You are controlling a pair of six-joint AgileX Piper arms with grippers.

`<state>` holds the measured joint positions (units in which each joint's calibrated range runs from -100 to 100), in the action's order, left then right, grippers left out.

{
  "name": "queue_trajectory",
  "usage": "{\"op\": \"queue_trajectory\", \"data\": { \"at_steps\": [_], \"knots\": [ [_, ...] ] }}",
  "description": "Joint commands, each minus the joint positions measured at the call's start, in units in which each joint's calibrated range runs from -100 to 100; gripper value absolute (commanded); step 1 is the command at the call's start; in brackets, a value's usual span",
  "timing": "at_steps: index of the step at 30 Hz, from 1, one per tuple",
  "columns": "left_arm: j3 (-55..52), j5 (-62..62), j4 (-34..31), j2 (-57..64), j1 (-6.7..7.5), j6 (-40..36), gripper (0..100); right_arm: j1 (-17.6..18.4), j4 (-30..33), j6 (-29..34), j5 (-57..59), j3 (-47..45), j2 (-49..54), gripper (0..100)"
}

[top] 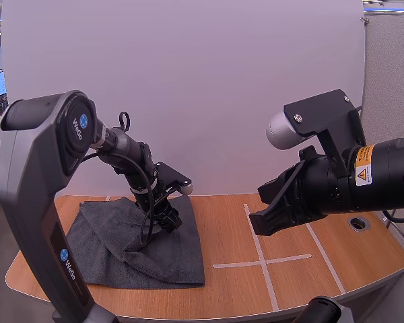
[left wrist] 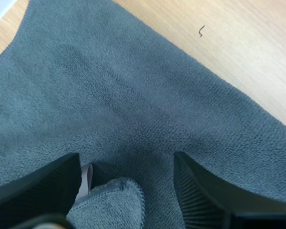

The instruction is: Fold the towel

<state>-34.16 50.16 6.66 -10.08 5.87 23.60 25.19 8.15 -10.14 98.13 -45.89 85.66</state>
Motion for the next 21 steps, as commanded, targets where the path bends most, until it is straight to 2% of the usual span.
{"op": "queue_trajectory", "data": {
  "at_steps": [1, 8, 10, 12, 19, 21],
  "knots": [
    [0.45, -1.83, -0.47, -0.30, 0.23, -0.68, 91, -0.25, 0.28, -0.31, 0.24, -0.04, 0.57, 0],
    [0.45, -1.83, -0.47, -0.70, 0.23, -0.68, 91, -0.25, 0.28, -0.31, 0.24, -0.04, 0.57, 0],
    [0.45, -1.65, -0.47, -0.72, 0.23, -0.68, 88, -0.25, 0.28, -0.31, 0.24, -0.04, 0.57, 0],
    [0.45, -0.88, -0.47, -0.72, 0.23, -0.68, 78, -0.25, 0.28, -0.31, 0.24, -0.04, 0.57, 0],
    [0.45, -0.28, -0.71, -0.72, 0.23, -1.72, 30, -0.25, 0.28, -0.31, 0.24, -0.04, 0.57, 0],
    [0.45, 0.10, -0.99, -0.72, 0.23, -2.02, 21, -0.25, 0.28, -0.31, 0.24, -0.04, 0.57, 0]
  ]
}}
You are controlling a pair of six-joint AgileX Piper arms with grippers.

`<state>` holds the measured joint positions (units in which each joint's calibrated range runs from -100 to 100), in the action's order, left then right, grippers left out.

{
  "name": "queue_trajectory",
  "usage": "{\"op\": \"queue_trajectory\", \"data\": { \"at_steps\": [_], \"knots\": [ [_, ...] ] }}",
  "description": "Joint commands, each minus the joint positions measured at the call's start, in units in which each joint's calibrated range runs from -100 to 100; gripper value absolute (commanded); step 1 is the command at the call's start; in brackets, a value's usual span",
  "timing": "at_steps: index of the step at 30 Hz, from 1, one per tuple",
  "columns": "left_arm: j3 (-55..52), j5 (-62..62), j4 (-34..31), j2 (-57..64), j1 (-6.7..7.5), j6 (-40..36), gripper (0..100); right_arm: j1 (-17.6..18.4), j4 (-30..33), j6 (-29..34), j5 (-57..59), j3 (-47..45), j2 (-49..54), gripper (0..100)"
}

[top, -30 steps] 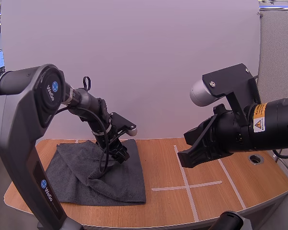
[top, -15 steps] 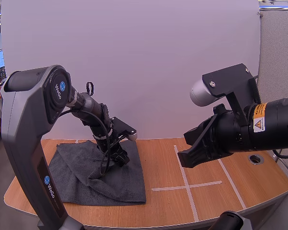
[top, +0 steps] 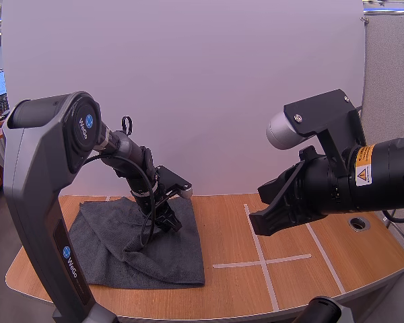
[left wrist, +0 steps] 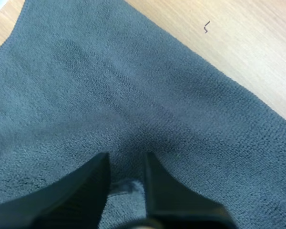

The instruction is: Fold the towel

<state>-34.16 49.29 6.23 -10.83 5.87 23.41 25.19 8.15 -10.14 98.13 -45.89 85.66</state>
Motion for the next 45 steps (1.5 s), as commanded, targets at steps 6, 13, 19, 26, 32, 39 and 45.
{"op": "queue_trajectory", "data": {
  "at_steps": [6, 13, 19, 26, 32, 39, 45],
  "knots": [
    [0.45, 2.25, -0.93, 0.03, 0.23, -2.42, 0, -0.24, 0.41, -0.31, 0.24, -0.04, 0.57, 0],
    [0.45, 2.60, -1.28, 1.79, 0.23, -2.77, 0, -0.24, 0.52, -0.31, 0.24, -0.04, 0.57, 0],
    [0.45, 5.07, -2.29, 7.97, 0.23, -3.99, 0, -0.24, 0.52, -0.31, 0.24, -0.04, 0.57, 0],
    [0.45, 11.57, -4.15, 15.31, -2.11, -5.41, 0, -0.24, 0.52, -0.31, 0.24, -0.04, 0.57, 0],
    [0.32, 22.01, -3.75, 21.13, -6.57, -3.85, 0, -0.24, 0.52, -0.31, 0.24, -0.04, 0.57, 0],
    [0.32, 32.94, 1.44, 27.16, -12.44, 2.41, 0, -0.24, 0.52, -0.22, 0.24, -0.04, 0.57, 0],
    [0.05, 37.48, 3.24, 29.35, -17.57, 6.92, 0, -0.24, 0.52, -0.02, -0.50, -0.04, 0.57, 0]
  ]
}}
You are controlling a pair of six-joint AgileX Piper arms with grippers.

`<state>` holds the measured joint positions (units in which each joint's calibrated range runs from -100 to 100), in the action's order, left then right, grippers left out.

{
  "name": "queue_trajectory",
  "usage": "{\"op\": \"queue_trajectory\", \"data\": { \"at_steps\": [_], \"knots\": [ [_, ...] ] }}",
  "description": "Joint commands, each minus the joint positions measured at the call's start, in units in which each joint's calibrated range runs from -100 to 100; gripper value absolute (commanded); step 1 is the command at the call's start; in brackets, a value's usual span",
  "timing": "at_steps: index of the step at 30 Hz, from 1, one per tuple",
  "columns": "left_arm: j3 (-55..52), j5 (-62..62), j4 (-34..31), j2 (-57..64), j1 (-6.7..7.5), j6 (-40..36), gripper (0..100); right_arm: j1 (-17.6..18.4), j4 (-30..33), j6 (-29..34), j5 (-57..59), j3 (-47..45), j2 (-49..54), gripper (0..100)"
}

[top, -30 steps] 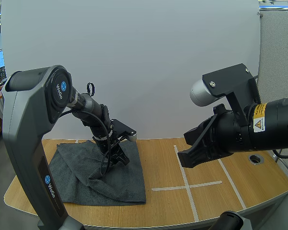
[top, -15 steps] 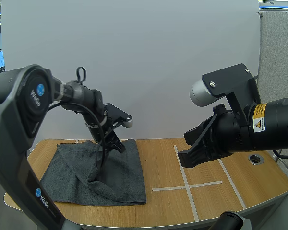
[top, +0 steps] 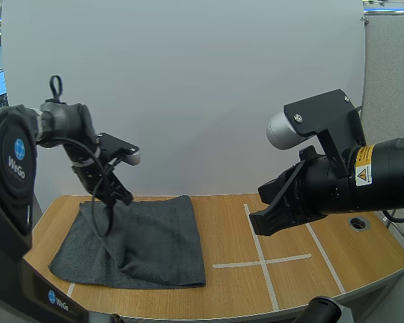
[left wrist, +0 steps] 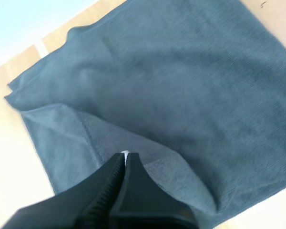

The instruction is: Fold the towel

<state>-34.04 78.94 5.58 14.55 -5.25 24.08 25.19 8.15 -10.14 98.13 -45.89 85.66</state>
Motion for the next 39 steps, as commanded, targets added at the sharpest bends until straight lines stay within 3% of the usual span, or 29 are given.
{"op": "queue_trajectory", "data": {
  "at_steps": [1, 5, 9, 20, 28, 39],
  "knots": [
    [-1.55, 9.07, 5.87, 4.10, -8.68, 9.12, 0, -0.24, 0.52, -0.02, -0.50, -0.04, 0.57, 0],
    [-7.18, 6.24, 9.73, 4.10, -13.24, 15.45, 0, -0.24, 0.52, -0.02, -0.50, -0.04, 0.57, 0],
    [-11.92, 3.05, 12.07, 3.97, -16.61, 20.66, 0, -0.24, 0.36, -0.02, -0.46, -0.04, 0.57, 0],
    [-14.00, 1.77, 16.62, 3.87, -24.33, 31.37, 0, -0.77, 0.28, -0.02, -0.46, -0.04, 0.57, 0],
    [-14.00, 0.84, 19.42, 1.24, -27.21, 36.64, 0, -0.96, 0.28, -0.02, -0.46, -0.04, 0.57, 0],
    [-14.00, -6.45, 20.74, -6.44, -27.36, 39.70, 0, -1.78, 0.28, -0.02, -0.46, -0.04, 0.57, 0]
  ]
}}
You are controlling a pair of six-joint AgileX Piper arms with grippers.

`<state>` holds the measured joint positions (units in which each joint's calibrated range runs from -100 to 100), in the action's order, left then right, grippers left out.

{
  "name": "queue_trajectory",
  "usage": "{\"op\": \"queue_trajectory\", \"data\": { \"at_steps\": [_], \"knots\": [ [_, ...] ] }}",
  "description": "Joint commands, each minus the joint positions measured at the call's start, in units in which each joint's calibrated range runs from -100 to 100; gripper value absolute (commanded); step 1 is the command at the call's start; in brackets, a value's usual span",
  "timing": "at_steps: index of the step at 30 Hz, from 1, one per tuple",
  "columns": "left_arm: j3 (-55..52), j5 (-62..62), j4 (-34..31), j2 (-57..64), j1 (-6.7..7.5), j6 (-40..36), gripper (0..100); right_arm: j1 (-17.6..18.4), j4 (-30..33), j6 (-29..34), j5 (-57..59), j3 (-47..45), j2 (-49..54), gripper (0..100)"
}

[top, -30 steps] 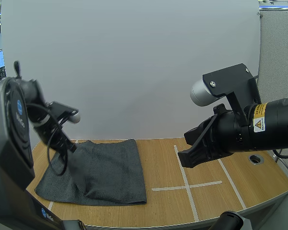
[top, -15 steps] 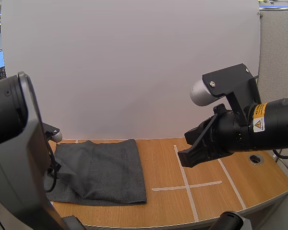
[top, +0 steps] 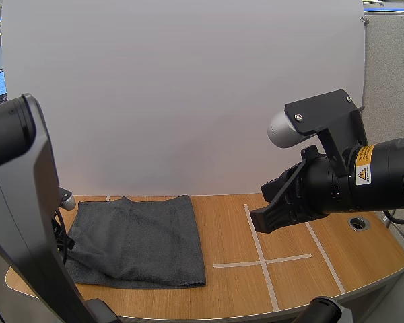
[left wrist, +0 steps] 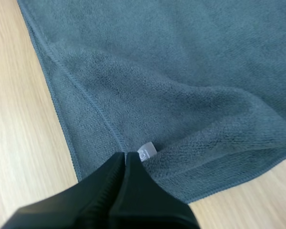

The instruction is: Fold the towel

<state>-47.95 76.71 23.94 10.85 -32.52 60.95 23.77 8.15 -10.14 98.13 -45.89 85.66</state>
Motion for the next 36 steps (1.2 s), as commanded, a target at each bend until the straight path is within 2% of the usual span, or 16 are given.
{"op": "queue_trajectory", "data": {
  "at_steps": [1, 7, 15, 20, 23, 25, 26, 28, 31, 36],
  "knots": [
    [-0.09, -4.85, 2.52, -2.47, -0.09, 3.32, 0, -0.37, 0.28, -0.02, -0.46, -0.04, 0.57, 0],
    [1.71, -2.88, 2.80, -2.46, -0.09, 3.45, 0, -0.38, 0.42, -0.02, -0.46, -0.04, 0.57, 0],
    [11.07, 8.41, 4.80, -2.38, -0.09, 0.58, 0, -0.38, 0.64, -0.02, -0.46, -0.04, 0.57, 0],
    [15.33, 11.34, 6.53, -0.87, -0.09, -0.45, 0, -0.38, 0.64, -0.02, -0.46, -0.04, 0.57, 0],
    [17.54, 14.52, 8.90, -0.32, 0.37, -0.55, 0, -0.38, 0.64, -0.02, -0.46, -0.04, 0.57, 0],
    [18.52, 15.45, 9.61, -0.32, 1.37, -1.68, 0, -0.38, 0.74, -0.02, -0.46, -0.04, 0.57, 0],
    [18.52, 15.45, 9.61, -0.32, 2.08, -2.05, 0, -0.38, 0.84, -0.02, -0.46, -0.04, 0.57, 0],
    [18.52, 16.90, 9.51, -0.32, 2.60, -2.29, 0, -0.38, 1.64, -0.02, -0.46, -0.04, 0.57, 0],
    [18.52, 17.56, 8.36, -0.32, 2.60, -2.29, 0, -0.38, 2.60, -0.02, -0.46, -0.04, 0.57, 0],
    [16.71, 11.39, 2.58, -0.32, 2.54, -2.19, 0, -0.38, 2.67, -0.02, -0.46, -0.04, 0.57, 0]
  ]
}}
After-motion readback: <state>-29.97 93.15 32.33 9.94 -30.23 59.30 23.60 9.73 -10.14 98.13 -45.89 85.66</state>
